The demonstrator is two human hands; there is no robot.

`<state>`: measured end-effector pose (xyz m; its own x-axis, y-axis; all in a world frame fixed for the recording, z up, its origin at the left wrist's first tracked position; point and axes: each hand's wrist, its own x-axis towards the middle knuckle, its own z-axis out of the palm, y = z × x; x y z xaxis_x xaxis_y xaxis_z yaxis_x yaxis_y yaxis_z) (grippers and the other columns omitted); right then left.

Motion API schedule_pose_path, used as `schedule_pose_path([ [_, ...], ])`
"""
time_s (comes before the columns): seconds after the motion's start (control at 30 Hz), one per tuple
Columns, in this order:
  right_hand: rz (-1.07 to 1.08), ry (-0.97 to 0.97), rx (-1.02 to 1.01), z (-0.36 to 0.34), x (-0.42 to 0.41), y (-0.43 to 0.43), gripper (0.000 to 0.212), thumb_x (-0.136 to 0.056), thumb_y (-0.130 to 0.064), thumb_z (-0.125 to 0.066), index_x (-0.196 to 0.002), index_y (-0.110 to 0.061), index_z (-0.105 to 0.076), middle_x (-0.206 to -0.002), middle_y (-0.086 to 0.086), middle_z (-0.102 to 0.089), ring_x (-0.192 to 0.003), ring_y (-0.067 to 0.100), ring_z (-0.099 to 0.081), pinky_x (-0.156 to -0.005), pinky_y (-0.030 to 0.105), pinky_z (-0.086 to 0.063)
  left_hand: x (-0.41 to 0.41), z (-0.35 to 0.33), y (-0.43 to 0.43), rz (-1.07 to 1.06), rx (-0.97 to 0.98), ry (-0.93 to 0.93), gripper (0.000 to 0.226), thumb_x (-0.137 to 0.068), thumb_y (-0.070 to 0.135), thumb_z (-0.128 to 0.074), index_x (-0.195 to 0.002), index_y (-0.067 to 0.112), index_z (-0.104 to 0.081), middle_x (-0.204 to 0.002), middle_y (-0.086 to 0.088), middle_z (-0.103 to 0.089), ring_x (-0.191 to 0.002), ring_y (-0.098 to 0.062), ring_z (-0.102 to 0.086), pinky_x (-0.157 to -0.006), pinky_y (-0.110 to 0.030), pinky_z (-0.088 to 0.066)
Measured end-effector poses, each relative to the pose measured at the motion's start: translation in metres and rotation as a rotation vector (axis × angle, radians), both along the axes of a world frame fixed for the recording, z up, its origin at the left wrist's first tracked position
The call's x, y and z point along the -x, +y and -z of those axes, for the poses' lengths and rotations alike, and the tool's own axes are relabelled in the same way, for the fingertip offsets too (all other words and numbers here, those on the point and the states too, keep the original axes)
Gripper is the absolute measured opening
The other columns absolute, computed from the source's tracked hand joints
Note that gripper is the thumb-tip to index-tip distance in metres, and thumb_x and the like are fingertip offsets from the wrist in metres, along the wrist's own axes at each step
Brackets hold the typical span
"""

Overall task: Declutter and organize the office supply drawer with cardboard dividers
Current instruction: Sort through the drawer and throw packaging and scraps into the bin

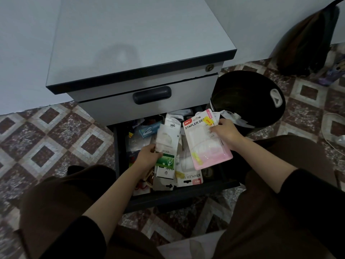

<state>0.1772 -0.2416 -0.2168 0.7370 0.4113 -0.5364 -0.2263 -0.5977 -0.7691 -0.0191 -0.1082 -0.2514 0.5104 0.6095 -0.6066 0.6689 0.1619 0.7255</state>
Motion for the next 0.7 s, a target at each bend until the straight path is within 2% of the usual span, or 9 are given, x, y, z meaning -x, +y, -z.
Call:
schedule_pose_path([
  [0.07, 0.003, 0.001, 0.000, 0.001, -0.001, 0.000, 0.029, -0.090, 0.000, -0.053, -0.119, -0.001, -0.057, -0.120, 0.014, -0.061, -0.107, 0.029, -0.059, -0.089, 0.037, -0.049, 0.000, 0.000, 0.003, -0.027, -0.005, -0.006, 0.019, -0.089, -0.002, -0.054, -0.104, 0.009, -0.058, -0.111, -0.016, -0.063, -0.101, -0.029, -0.061, -0.094, -0.044, -0.048],
  [0.23, 0.003, 0.013, 0.006, 0.002, -0.002, 0.001, 0.030, -0.090, -0.002, -0.054, -0.120, -0.003, -0.057, -0.121, 0.014, -0.061, -0.107, 0.029, -0.059, -0.094, 0.042, -0.048, 0.000, -0.006, 0.005, -0.045, 0.019, -0.047, 0.030, -0.093, -0.002, -0.048, -0.123, 0.001, -0.049, -0.114, -0.013, -0.059, -0.101, -0.026, -0.059, -0.090, -0.036, -0.048],
  [0.37, -0.002, 0.019, -0.004, -0.003, -0.002, 0.003, 0.030, -0.091, -0.002, -0.052, -0.121, -0.003, -0.056, -0.123, 0.014, -0.060, -0.108, 0.029, -0.059, -0.094, 0.042, -0.048, -0.001, -0.013, 0.007, -0.020, -0.001, -0.049, 0.028, -0.093, -0.001, -0.046, -0.121, 0.002, -0.051, -0.120, -0.015, -0.059, -0.104, -0.027, -0.060, -0.089, -0.036, -0.049],
  [0.53, -0.005, -0.013, -0.027, -0.018, -0.004, 0.002, 0.030, -0.092, 0.000, -0.049, -0.122, -0.001, -0.055, -0.124, 0.013, -0.059, -0.111, 0.029, -0.057, -0.093, 0.038, -0.047, -0.007, -0.031, 0.004, 0.018, -0.009, -0.053, 0.031, -0.095, -0.003, -0.039, -0.124, 0.005, -0.047, -0.112, -0.011, -0.057, -0.100, -0.024, -0.056, -0.086, -0.033, -0.047],
  [0.63, 0.016, -0.045, -0.033, -0.029, -0.005, -0.003, 0.026, -0.091, 0.001, -0.043, -0.113, 0.002, -0.056, -0.116, 0.017, -0.061, -0.106, 0.032, -0.059, -0.089, 0.041, -0.049, -0.012, -0.044, -0.001, 0.054, -0.014, -0.077, 0.030, -0.093, -0.008, -0.036, -0.114, 0.007, -0.051, -0.102, -0.010, -0.058, -0.090, -0.022, -0.058, -0.078, -0.031, -0.049],
  [0.7, 0.022, -0.061, -0.041, -0.036, -0.010, -0.007, 0.027, -0.090, 0.002, -0.041, -0.110, 0.003, -0.057, -0.111, 0.018, -0.062, -0.103, 0.032, -0.060, -0.086, 0.040, -0.049, -0.017, -0.053, -0.007, 0.094, -0.022, -0.089, 0.032, -0.090, -0.012, -0.034, -0.103, 0.011, -0.053, -0.100, -0.012, -0.061, -0.089, -0.025, -0.060, -0.084, -0.036, -0.050],
])
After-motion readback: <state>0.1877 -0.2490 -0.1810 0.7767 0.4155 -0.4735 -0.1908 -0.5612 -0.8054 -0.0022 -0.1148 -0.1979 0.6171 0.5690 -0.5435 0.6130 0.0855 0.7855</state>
